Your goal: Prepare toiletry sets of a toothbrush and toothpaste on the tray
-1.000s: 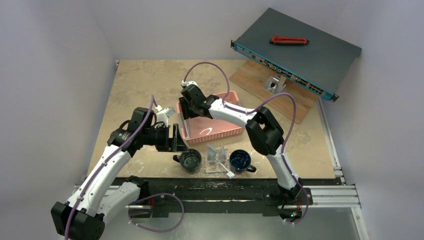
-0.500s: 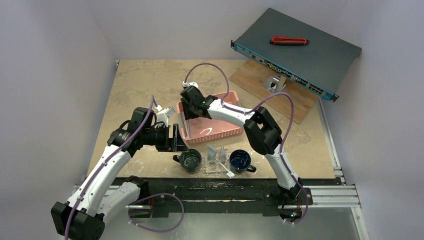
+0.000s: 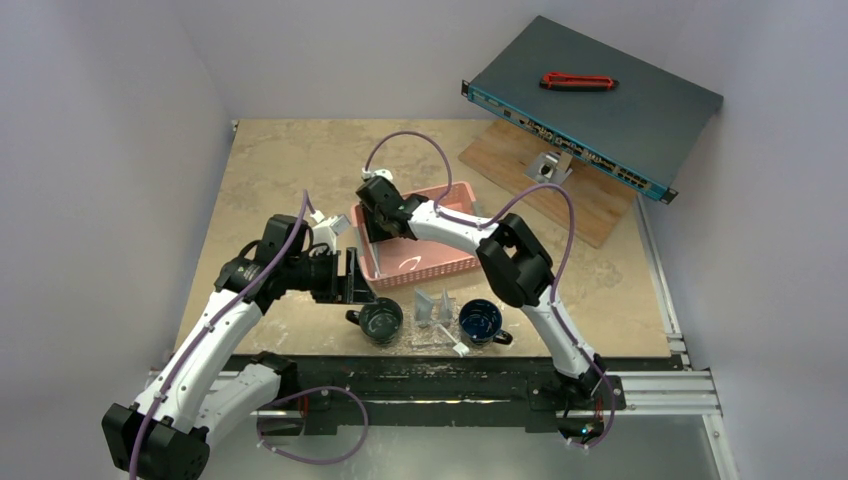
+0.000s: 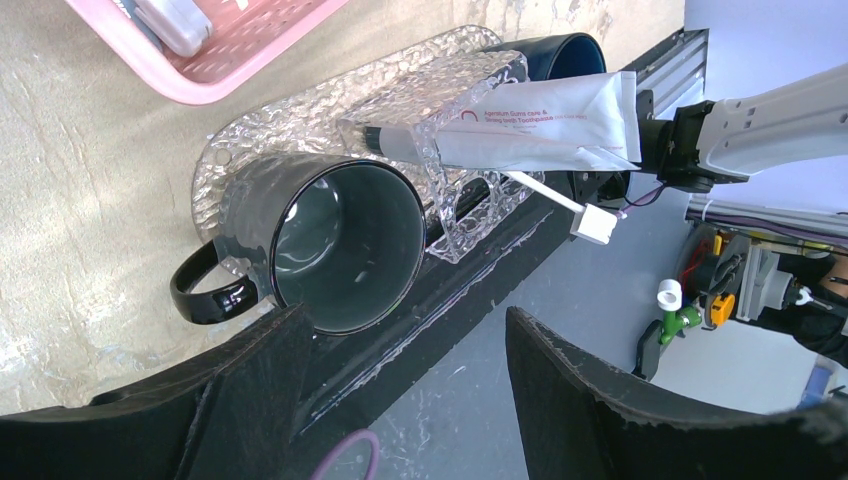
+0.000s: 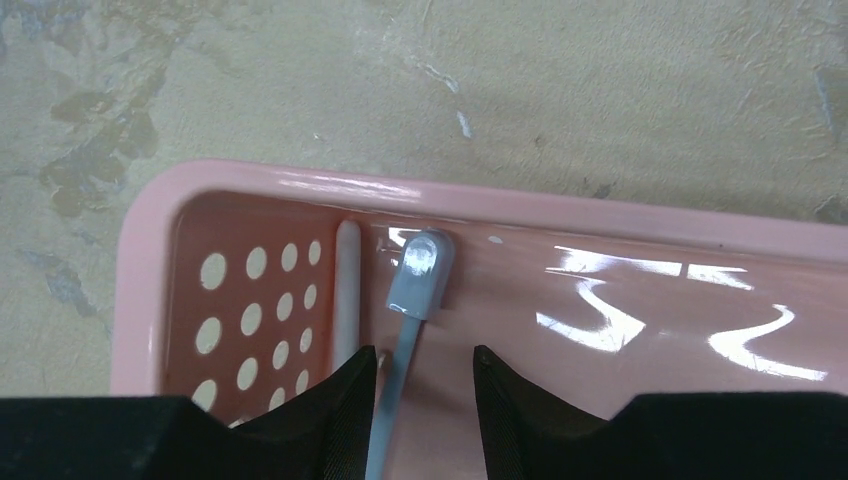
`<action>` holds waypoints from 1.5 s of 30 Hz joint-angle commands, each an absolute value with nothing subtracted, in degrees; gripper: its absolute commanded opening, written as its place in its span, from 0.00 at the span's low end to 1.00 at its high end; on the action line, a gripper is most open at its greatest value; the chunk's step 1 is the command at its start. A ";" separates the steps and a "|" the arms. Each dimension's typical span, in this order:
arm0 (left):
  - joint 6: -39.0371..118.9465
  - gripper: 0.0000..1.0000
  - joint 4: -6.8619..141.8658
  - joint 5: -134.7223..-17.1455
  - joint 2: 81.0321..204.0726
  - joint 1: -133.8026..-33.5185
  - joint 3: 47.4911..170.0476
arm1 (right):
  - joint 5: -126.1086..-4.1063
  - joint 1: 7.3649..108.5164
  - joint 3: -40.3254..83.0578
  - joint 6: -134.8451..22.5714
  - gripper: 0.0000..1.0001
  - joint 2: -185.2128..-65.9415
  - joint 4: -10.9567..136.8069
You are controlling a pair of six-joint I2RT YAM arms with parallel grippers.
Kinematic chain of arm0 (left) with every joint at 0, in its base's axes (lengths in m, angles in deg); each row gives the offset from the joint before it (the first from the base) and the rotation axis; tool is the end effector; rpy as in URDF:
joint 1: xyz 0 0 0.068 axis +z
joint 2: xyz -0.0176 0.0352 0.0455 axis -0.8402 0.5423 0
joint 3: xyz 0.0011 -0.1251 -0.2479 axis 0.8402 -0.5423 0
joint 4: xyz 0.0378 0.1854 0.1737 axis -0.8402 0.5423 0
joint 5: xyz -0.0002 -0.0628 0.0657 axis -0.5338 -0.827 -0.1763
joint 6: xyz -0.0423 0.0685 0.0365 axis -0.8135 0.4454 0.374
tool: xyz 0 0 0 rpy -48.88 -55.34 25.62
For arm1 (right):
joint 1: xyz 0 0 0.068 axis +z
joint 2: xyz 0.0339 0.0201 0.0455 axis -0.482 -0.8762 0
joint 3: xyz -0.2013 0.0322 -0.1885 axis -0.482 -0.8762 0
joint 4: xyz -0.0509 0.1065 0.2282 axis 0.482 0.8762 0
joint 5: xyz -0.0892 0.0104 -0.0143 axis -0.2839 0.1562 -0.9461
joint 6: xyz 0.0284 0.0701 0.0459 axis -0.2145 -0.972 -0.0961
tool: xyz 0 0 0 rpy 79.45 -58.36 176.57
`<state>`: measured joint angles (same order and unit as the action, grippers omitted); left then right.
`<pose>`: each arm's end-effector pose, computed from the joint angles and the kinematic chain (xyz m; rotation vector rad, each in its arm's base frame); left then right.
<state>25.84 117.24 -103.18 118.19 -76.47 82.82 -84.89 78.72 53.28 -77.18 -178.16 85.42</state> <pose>0.1541 -0.1023 0.2529 0.1357 2.5698 -1.0896 0.3645 0.4074 0.1420 -0.3710 2.4089 0.3667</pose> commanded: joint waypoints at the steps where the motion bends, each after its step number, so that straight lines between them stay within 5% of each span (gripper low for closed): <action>1: 27.32 0.69 116.11 -103.43 117.95 -76.76 84.19 | -87.02 79.27 55.77 -77.83 0.41 -178.46 85.73; 14: 27.36 0.69 116.09 -103.52 117.86 -76.76 84.15 | -92.22 80.61 56.65 -72.53 0.29 -180.98 90.31; 25: 27.35 0.69 116.08 -103.46 117.87 -76.76 84.20 | -94.93 81.37 52.85 -69.89 0.00 -179.45 91.62; 45: 27.36 0.69 116.05 -103.38 117.85 -76.76 84.06 | -97.51 81.37 45.41 -68.40 0.00 -165.40 84.23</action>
